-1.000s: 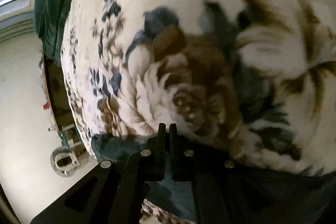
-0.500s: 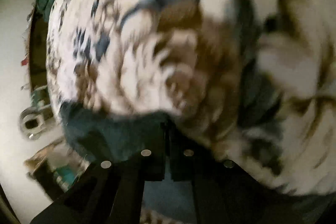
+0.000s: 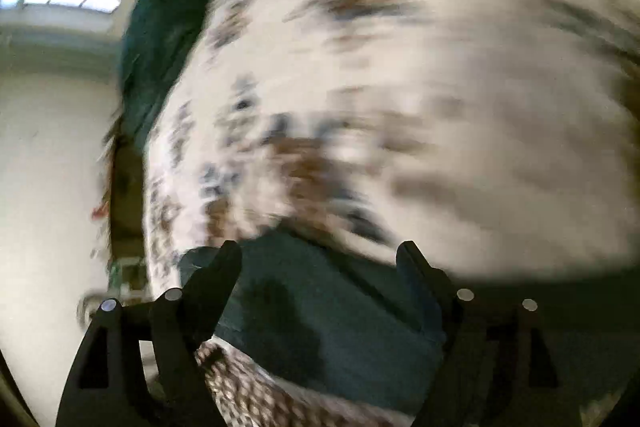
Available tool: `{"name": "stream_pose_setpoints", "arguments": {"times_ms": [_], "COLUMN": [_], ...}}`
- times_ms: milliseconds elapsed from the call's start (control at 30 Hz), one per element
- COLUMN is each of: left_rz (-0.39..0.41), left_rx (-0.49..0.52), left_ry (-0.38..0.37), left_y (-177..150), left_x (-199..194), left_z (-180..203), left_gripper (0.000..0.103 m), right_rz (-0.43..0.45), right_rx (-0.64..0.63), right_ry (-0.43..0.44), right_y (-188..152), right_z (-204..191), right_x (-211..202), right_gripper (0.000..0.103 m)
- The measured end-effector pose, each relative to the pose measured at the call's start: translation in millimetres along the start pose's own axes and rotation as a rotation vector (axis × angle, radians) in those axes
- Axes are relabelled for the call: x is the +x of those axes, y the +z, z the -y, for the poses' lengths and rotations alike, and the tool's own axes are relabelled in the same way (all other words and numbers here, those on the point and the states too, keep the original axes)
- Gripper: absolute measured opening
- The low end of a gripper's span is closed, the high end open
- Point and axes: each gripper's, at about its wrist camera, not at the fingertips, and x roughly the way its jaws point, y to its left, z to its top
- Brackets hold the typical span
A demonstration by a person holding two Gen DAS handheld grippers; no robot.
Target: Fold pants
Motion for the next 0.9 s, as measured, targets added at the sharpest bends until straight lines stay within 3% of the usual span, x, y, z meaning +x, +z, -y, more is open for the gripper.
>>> {"name": "stream_pose_setpoints", "arguments": {"times_ms": [167,233,400,467,533,633,733,800,900], "left_rz": [-0.017,-0.027,-0.086,-0.101,-0.12,-0.138,-0.148,-0.142,-0.135], "left_rx": [0.068,0.094,0.122,0.137,0.145,0.153,0.161,0.173,0.186], "left_ry": [-0.04,-0.049,-0.053,-0.035,-0.021,-0.006,0.007,0.012,0.019], "left_y": [-12.1,-14.5,-21.5,-26.0,-29.6,-34.1,-38.3,-40.7,-44.3], "left_x": [5.8,13.2,35.6,43.2,49.8,56.6,61.8,64.3,68.1], "left_z": [68.9,94.6,149.5,165.5,177.2,189.6,199.5,206.2,214.7], "left_gripper": [0.103,0.103,0.103,0.103,0.103,0.103,0.103,0.103,0.103], "right_rz": [0.141,0.218,0.322,0.329,0.346,0.406,0.45,0.456,0.38], "right_rx": [0.264,0.381,0.578,0.687,0.787,0.774,0.682,0.632,0.602], "right_ry": [-0.165,-0.186,-0.232,-0.192,-0.061,0.054,0.202,0.248,0.238], "right_y": [-47.6,-65.6,-79.7,-81.7,-84.2,-80.2,-70.9,-64.4,-51.7], "right_z": [143.3,207.4,322.8,360.5,390.6,395.8,391.5,392.2,402.5], "right_x": [-95.9,-130.7,-157.2,-154.1,-146.2,-147.2,-147.0,-143.4,-124.0], "right_gripper": [0.082,0.082,0.082,0.081,0.081,0.08,0.013,0.013,0.017]}}
